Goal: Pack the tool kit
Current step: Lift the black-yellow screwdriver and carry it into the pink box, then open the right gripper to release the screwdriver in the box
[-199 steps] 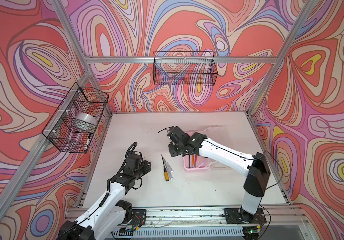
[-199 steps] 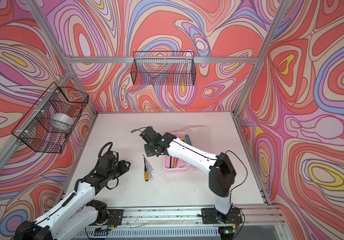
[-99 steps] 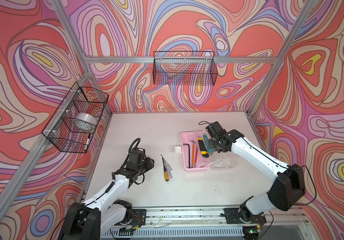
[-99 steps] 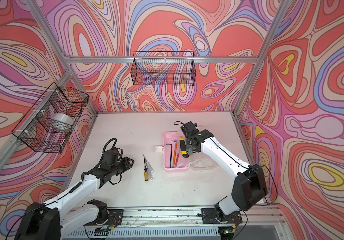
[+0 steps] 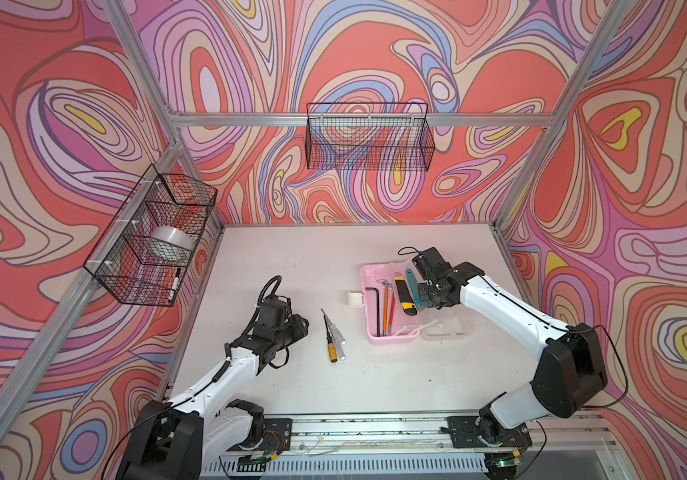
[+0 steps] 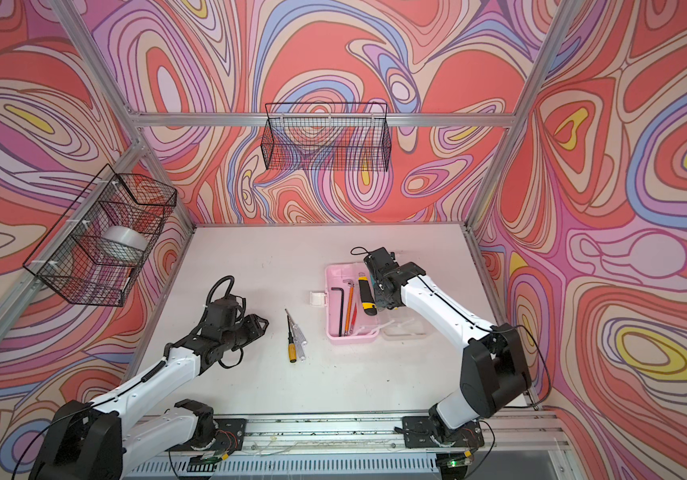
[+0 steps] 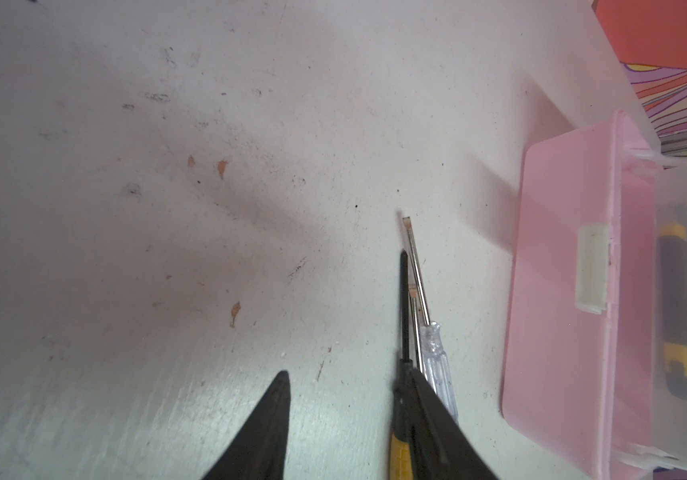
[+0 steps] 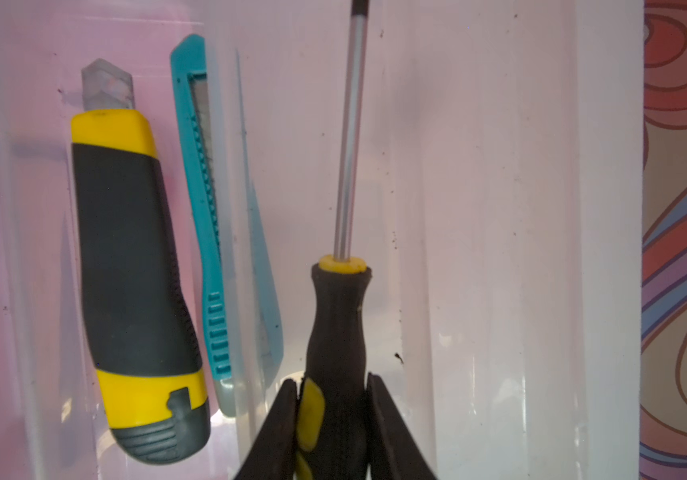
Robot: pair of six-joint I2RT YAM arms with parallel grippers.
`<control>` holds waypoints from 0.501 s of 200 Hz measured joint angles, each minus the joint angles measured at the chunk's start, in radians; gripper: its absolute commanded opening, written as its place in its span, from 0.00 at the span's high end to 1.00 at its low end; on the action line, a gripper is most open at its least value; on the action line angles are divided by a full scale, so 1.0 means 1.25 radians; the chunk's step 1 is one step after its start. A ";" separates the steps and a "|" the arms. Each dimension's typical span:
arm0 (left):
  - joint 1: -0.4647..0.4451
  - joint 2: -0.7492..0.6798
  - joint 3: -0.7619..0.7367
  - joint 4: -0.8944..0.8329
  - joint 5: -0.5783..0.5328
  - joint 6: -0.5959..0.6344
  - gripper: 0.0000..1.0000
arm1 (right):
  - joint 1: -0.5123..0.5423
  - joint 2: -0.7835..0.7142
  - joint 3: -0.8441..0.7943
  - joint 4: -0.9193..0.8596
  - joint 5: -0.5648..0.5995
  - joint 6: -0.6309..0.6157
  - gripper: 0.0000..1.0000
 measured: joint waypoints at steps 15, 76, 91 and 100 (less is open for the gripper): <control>0.000 0.000 0.000 0.000 0.000 0.000 0.54 | 0.000 0.000 0.000 0.003 -0.003 -0.002 0.96; 0.000 0.000 0.000 0.000 0.000 0.000 0.53 | -0.007 0.000 0.002 0.002 -0.004 -0.004 0.54; 0.000 0.000 0.000 0.000 0.000 0.000 0.53 | -0.008 0.001 0.013 -0.014 -0.005 -0.005 0.54; 0.000 0.000 0.000 0.000 0.000 0.000 0.53 | -0.008 0.001 0.030 -0.026 -0.006 -0.005 0.54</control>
